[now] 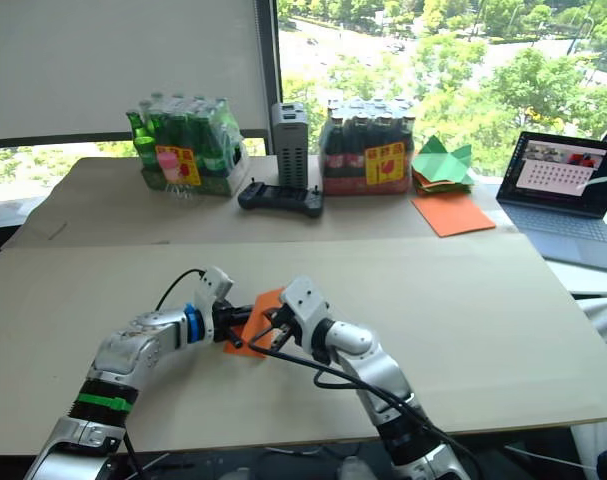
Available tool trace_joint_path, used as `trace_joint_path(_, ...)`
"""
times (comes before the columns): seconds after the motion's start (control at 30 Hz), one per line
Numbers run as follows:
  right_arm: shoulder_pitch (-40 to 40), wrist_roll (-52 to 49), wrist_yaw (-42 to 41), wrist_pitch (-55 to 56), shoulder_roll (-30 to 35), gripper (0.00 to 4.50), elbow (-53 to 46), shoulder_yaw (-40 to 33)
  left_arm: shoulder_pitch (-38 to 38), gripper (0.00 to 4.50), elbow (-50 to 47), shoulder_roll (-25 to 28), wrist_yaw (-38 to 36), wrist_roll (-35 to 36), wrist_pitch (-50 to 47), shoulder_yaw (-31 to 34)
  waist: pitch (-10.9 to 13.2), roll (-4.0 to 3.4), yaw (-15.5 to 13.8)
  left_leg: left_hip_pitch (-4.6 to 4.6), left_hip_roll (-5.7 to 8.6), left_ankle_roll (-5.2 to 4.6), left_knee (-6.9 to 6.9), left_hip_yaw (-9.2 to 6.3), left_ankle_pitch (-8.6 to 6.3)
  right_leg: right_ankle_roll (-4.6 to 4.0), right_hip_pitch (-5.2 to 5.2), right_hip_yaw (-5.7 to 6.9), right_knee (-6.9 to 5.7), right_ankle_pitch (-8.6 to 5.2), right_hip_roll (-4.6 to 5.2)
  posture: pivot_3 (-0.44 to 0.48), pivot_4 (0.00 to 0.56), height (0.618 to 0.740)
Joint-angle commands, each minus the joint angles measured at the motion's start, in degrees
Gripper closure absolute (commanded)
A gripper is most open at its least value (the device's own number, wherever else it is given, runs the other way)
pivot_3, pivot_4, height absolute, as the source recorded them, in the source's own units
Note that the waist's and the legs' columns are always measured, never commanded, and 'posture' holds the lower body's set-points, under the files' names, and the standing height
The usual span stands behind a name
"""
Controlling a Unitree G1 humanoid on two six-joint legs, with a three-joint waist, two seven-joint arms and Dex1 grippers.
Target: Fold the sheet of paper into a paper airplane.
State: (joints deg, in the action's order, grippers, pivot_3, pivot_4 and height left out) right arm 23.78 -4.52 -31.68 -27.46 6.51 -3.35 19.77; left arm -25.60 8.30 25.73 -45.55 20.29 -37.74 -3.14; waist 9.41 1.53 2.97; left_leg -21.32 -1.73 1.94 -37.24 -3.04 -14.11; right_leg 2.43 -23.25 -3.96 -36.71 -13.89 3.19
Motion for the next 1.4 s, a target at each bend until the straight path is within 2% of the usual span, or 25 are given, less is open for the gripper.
trace_joint_path(0.03, 1.83, 0.36, 0.06, 2.38, -1.18, 4.48, 1.01, 0.63, 2.06, 4.50, -0.61, 1.39, 1.39, -0.65, -1.03, 1.21, 0.00, 0.00, 0.07, 0.01, 0.00, 0.00, 0.00, 0.00, 0.00, 0.00, 0.00, 0.00, -0.01, 0.00, 0.00, 0.000, 0.150, 0.740)
trace_joint_path(0.57, 4.93, 5.58, -0.07, 5.81, -2.82, 4.48, 11.44, 4.79, 6.13, 4.50, -5.53, 3.36, 3.81, 0.82, -3.05, 6.42, 0.00, 0.00, 1.08, 0.07, -0.04, 0.00, 0.01, -0.02, 0.00, 0.00, -0.01, 0.00, -0.06, 0.00, -0.03, 0.000, 0.150, 0.740)
trace_joint_path(1.0, 4.58, 8.74, 0.47, 6.17, -2.60, 4.48, 13.59, 5.42, 0.58, 4.50, -5.16, 3.11, 6.51, 6.47, -5.99, 14.75, 0.00, 0.01, 0.87, 0.05, -0.03, 0.00, 0.01, -0.03, 0.00, 0.00, -0.02, 0.00, -0.07, 0.00, -0.01, 0.000, 0.150, 0.740)
trace_joint_path(1.2, 4.09, 9.34, 0.83, 5.74, -2.57, 4.48, 13.09, 5.43, 0.57, 4.50, -8.75, 1.76, 5.13, 8.46, -7.89, 11.53, 0.00, 0.01, 0.95, 0.05, -0.02, 0.01, 0.02, -0.02, 0.00, 0.00, -0.02, 0.00, -0.05, 0.00, 0.00, 0.000, 0.150, 0.740)
trace_joint_path(1.4, 3.97, 9.45, 1.51, 5.35, -2.33, 4.48, 12.53, 4.78, 3.07, 4.50, -8.73, 2.15, 3.92, 5.98, -6.51, 6.64, 0.00, 0.01, 0.97, 0.05, -0.02, 0.01, 0.02, -0.02, 0.00, 0.00, -0.02, 0.00, -0.05, 0.00, -0.01, 0.000, 0.150, 0.740)
